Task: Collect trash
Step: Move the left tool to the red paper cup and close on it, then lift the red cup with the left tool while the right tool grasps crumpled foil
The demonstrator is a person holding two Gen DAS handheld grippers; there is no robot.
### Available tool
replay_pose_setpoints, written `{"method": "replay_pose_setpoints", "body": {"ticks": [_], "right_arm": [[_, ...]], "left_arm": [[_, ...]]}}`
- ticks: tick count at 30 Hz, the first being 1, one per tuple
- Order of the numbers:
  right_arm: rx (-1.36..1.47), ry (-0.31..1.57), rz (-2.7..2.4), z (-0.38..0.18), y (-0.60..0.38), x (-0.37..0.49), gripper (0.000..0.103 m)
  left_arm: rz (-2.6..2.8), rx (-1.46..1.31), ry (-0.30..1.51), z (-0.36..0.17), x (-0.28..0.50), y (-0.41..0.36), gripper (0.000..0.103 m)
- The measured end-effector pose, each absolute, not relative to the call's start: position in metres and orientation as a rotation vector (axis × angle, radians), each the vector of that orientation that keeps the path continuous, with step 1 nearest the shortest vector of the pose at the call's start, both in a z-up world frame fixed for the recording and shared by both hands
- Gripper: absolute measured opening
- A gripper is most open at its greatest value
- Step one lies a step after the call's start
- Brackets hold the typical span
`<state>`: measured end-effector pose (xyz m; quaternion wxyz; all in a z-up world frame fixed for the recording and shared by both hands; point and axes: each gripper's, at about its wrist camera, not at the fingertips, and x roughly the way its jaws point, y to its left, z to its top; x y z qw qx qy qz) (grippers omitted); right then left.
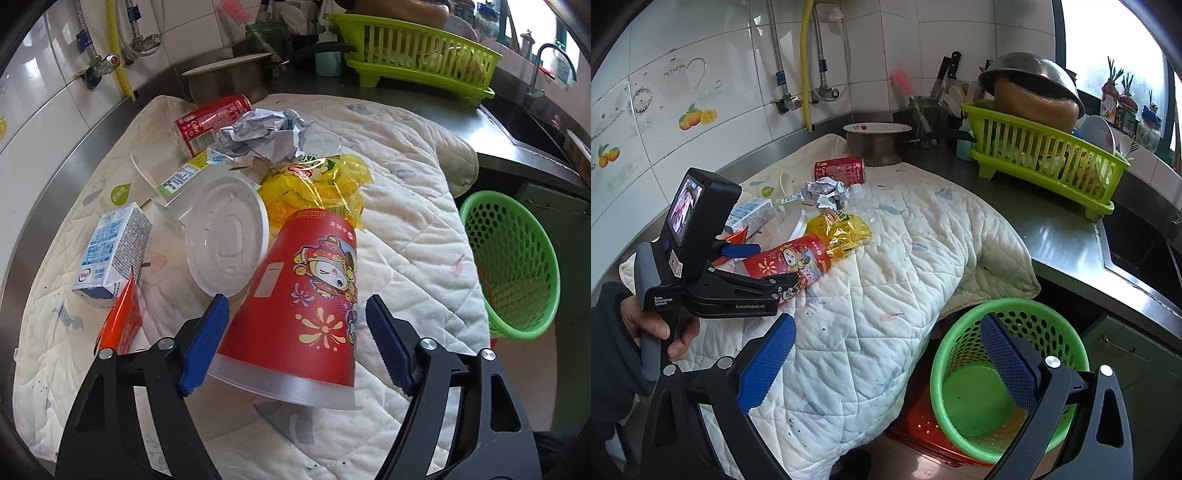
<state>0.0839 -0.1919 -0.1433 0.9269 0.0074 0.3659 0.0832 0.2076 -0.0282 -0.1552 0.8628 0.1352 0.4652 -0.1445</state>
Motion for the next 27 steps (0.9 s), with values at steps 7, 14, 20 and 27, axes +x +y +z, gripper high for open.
{"method": "replay_pose_setpoints", "body": {"ticks": [7,14,20,27], "right_arm": [[0.016,0.752,0.183,-0.144,-0.194,0.09,0.097],[0.004,0.754,0.241,-0.144,-0.187,0.105,0.097],[0.0,0.744,0.33,-0.137,-0.176,0.141,0.097],[0.003,0.761,0.439,-0.134,-0.153,0.206,0.095]], "left_arm": [[-0.305,0.264,0.963,-0.152,0.2,-0.024,0.068],[-0.316,0.222,0.944,-0.143,0.183,-0.016,0.066],[-0.315,0.165,0.936,-0.138,0.175,-0.002,0.065],[-0.294,0.028,0.916,-0.139,0.17,0.022,0.064]]}}
